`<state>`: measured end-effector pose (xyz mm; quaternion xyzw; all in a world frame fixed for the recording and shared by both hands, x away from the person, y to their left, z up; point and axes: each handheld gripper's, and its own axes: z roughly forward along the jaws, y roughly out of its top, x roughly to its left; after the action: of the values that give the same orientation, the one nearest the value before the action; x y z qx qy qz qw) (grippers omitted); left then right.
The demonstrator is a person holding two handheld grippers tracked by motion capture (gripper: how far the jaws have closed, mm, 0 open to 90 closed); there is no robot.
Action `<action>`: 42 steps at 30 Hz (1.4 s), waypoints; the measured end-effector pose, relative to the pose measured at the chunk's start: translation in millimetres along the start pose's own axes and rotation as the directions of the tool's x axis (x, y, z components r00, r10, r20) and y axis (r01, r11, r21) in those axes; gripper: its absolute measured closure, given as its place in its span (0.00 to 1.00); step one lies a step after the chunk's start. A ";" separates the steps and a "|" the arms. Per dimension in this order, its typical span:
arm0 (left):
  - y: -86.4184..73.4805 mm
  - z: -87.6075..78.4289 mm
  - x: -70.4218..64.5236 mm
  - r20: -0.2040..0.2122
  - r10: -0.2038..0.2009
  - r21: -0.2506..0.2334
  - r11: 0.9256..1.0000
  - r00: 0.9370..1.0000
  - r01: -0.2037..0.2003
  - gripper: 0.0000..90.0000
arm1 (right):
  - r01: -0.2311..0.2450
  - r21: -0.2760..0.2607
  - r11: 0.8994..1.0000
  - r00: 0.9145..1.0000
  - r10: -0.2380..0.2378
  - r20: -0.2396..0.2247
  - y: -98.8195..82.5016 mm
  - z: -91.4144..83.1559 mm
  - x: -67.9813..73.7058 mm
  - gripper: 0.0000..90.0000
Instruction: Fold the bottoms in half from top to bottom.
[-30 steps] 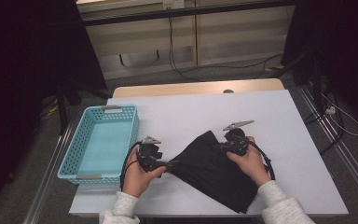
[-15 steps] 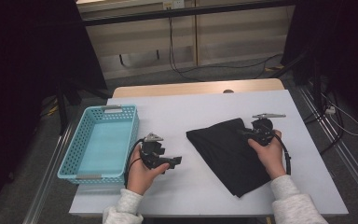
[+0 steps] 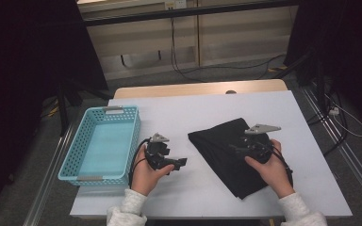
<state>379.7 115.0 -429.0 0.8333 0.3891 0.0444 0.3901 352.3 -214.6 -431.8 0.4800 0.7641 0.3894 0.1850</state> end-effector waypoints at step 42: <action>-7.0 -18.9 5.2 -0.046 -0.021 -0.022 1.000 0.999 0.020 0.16 | 0.176 0.086 0.981 0.981 -0.167 -0.100 -11.0 37.0 68.2 0.97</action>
<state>371.9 132.9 -421.9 0.8238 0.4058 0.0637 0.3905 338.0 -141.9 -457.3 0.4020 0.8279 0.3571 0.1597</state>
